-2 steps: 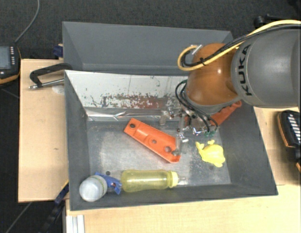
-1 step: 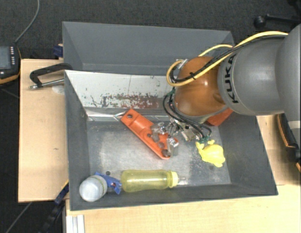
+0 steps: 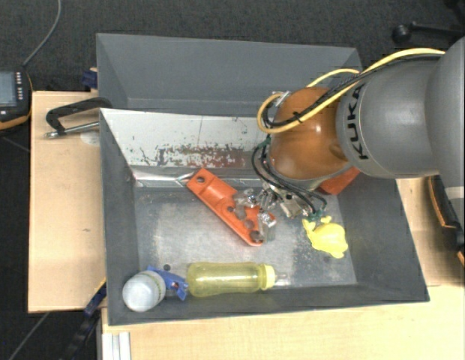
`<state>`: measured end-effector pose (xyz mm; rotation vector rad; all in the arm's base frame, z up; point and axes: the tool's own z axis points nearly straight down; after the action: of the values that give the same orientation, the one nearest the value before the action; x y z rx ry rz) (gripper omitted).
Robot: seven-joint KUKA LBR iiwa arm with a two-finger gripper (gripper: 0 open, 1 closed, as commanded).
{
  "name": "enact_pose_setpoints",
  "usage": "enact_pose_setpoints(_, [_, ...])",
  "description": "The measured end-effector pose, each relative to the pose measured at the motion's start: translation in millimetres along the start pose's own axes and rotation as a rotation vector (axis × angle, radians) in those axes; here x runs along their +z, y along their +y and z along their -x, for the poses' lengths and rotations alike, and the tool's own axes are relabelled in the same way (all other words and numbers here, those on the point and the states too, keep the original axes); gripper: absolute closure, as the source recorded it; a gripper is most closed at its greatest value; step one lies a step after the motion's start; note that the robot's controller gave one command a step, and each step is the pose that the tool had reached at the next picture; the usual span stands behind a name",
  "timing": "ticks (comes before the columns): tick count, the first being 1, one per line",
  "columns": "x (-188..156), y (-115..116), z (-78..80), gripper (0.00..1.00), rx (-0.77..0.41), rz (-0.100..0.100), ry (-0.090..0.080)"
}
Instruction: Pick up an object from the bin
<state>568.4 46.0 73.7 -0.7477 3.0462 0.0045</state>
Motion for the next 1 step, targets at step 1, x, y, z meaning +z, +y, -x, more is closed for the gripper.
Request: enact_pose_setpoints(1, [-47.4,-6.5,-1.4,1.0,-0.004,0.001,-0.002])
